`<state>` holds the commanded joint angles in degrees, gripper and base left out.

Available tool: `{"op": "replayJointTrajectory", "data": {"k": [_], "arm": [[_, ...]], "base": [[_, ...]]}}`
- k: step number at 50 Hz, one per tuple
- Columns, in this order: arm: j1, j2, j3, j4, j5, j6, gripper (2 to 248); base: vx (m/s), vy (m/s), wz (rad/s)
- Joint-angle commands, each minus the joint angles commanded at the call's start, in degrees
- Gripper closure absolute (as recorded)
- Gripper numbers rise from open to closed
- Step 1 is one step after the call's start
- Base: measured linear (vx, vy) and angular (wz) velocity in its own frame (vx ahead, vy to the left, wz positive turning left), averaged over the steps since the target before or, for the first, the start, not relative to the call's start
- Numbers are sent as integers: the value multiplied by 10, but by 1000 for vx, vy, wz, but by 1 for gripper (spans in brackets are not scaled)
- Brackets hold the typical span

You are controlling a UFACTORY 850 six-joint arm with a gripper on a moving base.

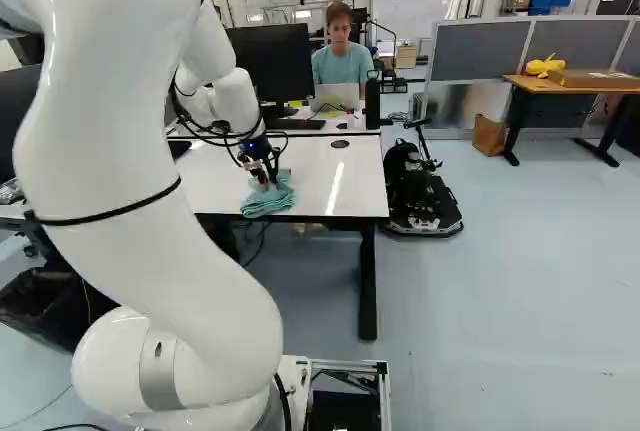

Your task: Clean the table with the green towel

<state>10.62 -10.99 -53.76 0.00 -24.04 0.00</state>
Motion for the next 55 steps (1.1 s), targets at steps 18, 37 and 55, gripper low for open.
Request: {"op": "replayJointTrajectory", "data": {"k": [18, 37, 55], "arm": [[28, -32, -38, 0, 0, 0, 208], [67, -38, -46, 0, 0, 0, 208], [97, -14, -17, 0, 0, 0, 208]], "base": [[0, 0, 0], [0, 0, 0], [0, 0, 0]]}}
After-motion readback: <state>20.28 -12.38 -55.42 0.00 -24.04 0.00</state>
